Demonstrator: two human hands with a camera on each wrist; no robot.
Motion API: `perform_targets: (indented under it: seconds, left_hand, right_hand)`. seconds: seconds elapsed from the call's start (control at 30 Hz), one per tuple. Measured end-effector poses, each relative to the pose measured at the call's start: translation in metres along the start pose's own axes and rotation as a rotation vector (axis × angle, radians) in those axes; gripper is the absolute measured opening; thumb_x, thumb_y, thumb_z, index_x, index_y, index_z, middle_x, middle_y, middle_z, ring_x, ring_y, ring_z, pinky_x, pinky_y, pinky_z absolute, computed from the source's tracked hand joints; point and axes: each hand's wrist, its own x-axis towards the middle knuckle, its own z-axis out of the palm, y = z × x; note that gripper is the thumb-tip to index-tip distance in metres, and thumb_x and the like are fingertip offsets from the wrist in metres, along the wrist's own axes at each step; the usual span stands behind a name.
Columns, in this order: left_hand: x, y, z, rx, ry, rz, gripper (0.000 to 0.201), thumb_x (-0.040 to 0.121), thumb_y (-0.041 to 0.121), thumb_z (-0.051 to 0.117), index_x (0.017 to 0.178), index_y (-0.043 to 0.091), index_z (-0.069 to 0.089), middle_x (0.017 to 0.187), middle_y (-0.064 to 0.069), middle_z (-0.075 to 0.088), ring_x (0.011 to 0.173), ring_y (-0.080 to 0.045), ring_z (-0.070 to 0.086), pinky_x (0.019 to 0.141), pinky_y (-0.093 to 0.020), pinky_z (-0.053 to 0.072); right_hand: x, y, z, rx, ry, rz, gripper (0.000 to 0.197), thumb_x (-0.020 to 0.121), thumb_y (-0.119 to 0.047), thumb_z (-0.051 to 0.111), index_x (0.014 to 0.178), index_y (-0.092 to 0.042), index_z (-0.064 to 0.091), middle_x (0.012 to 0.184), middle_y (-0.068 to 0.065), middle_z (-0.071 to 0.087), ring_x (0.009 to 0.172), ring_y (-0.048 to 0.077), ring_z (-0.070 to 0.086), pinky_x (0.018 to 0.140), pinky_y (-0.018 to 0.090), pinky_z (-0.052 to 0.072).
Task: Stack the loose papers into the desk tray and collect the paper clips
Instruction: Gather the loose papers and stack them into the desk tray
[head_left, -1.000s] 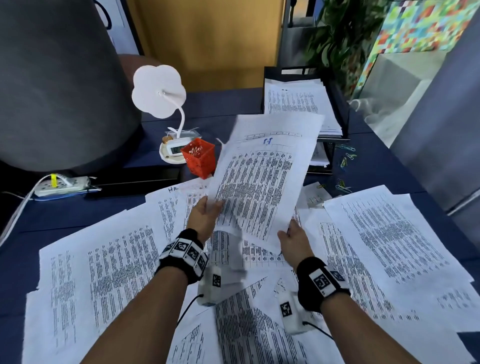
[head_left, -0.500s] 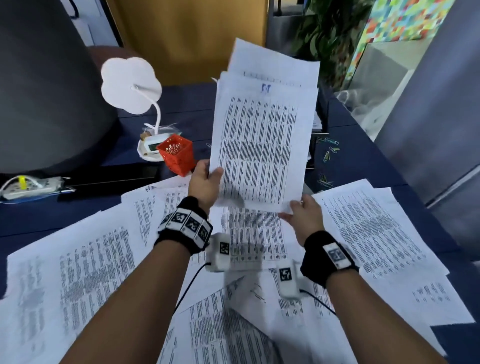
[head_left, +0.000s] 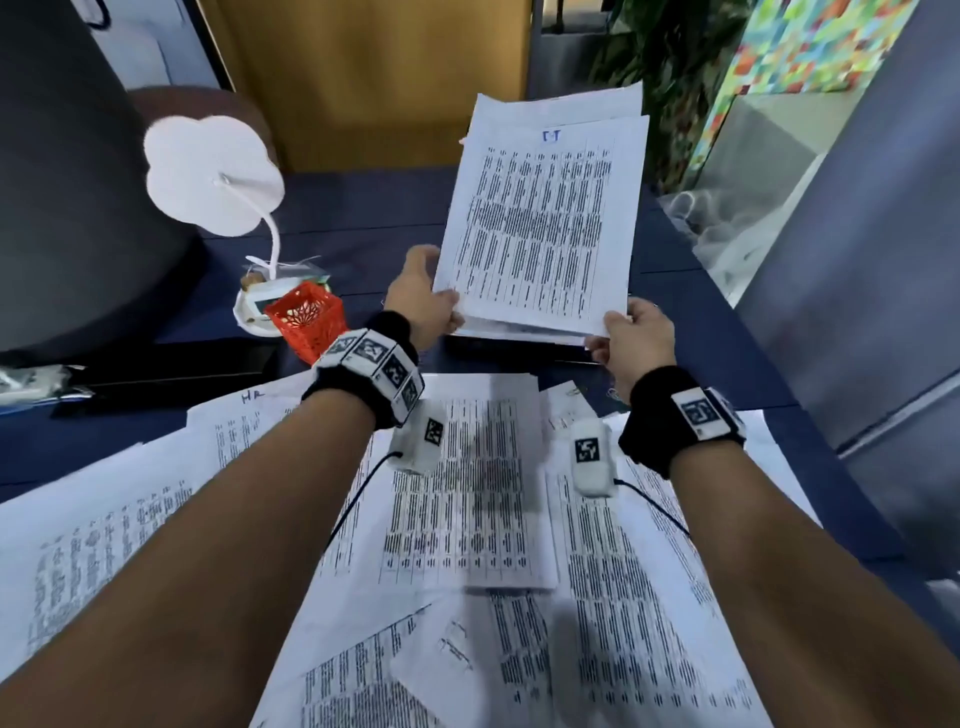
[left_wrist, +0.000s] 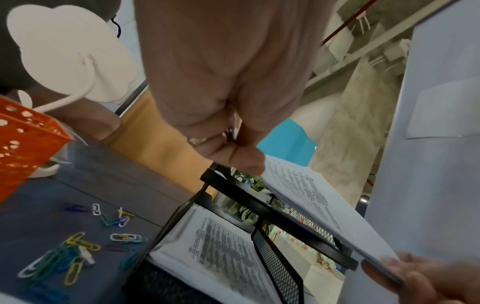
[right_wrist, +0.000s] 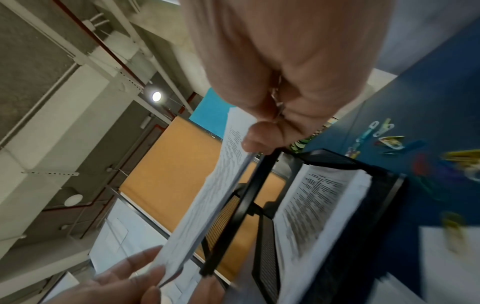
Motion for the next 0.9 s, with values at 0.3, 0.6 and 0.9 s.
perform_targets:
  seconds: [0.3,0.6,0.9]
  left_hand:
    - [0.044,0.011,0.016,0.154,0.151,0.032,0.023,0.091,-0.002,0.044,0.104,0.015,0.054,0.109,-0.012,0.057,0.080,-0.022,0.065,0.062,-0.027,0.057]
    - [0.072,0.013,0.031,0.508,0.136,0.073,0.029,0.091,0.015,0.057,0.120,0.013,0.060,0.119,-0.011,0.062,0.106,-0.028,0.060,0.090,-0.030,0.047]
    - [0.070,-0.001,0.031,0.804,0.145,0.215,0.027,0.093,0.021,0.056,0.107,0.000,0.065,0.123,-0.013,0.042,0.103,-0.030,0.051,0.089,-0.037,0.045]
  right_hand:
    - [0.060,-0.029,0.022,0.036,0.030,0.071,0.045,0.091,0.011,0.027,0.132,0.002,0.045,0.079,0.019,0.063,0.039,0.014,0.058,0.040,0.021,0.047]
    - [0.088,-0.037,0.030,-0.066,0.149,-0.014,0.036,0.089,0.013,0.030,0.114,0.007,0.056,0.091,0.024,0.064,0.050,0.019,0.062,0.043,0.023,0.053]
    - [0.088,-0.033,0.026,-0.503,0.225,-0.193,0.014,0.079,-0.011,0.059,0.076,-0.018,0.048,0.090,0.012,0.065,0.071,0.028,0.067,0.062,0.037,0.058]
